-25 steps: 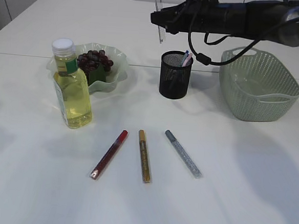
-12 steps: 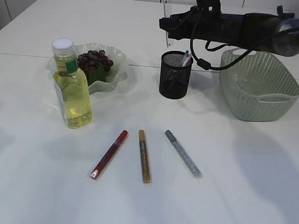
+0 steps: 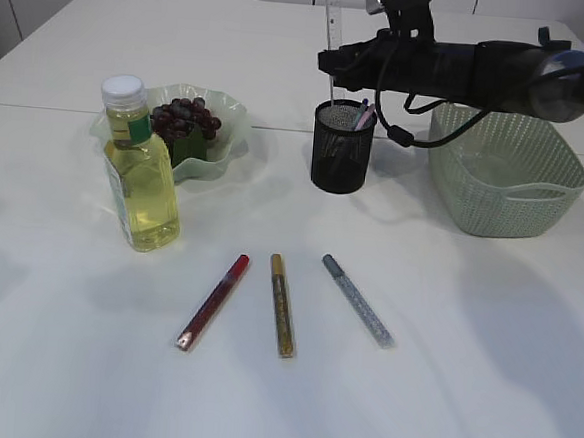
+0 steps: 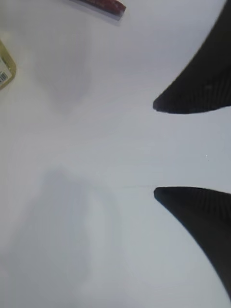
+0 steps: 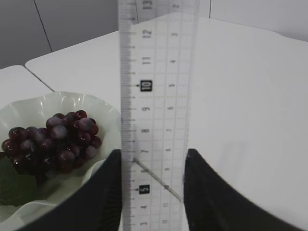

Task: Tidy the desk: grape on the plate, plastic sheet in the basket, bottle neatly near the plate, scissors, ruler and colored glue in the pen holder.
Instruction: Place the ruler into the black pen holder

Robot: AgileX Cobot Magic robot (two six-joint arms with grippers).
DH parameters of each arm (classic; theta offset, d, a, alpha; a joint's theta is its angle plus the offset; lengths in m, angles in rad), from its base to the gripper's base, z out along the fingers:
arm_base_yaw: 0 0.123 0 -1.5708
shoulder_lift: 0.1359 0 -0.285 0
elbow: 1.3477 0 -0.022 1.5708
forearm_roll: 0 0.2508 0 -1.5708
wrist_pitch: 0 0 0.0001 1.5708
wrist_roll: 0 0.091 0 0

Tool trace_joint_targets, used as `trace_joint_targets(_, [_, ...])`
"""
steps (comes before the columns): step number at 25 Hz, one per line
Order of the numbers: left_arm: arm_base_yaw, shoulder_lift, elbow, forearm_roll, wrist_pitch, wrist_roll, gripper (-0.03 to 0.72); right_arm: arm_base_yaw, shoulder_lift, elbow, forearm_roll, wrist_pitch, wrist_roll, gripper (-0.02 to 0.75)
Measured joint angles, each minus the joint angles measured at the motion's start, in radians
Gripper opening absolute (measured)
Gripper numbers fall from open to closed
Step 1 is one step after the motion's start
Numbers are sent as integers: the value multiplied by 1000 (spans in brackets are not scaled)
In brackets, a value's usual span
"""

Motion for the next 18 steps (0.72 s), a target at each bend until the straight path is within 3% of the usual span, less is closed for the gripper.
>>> trace_joint_targets(5, [0,0,0,0,0,0,362,0,0,0,-14,24,14,300])
trace_joint_targets(10, [0,0,0,0,0,0,362,0,1,0,-105,41,73,300])
trace_joint_targets(18, [0,0,0,0,0,0,362,0,1,0,-116,43,103,306])
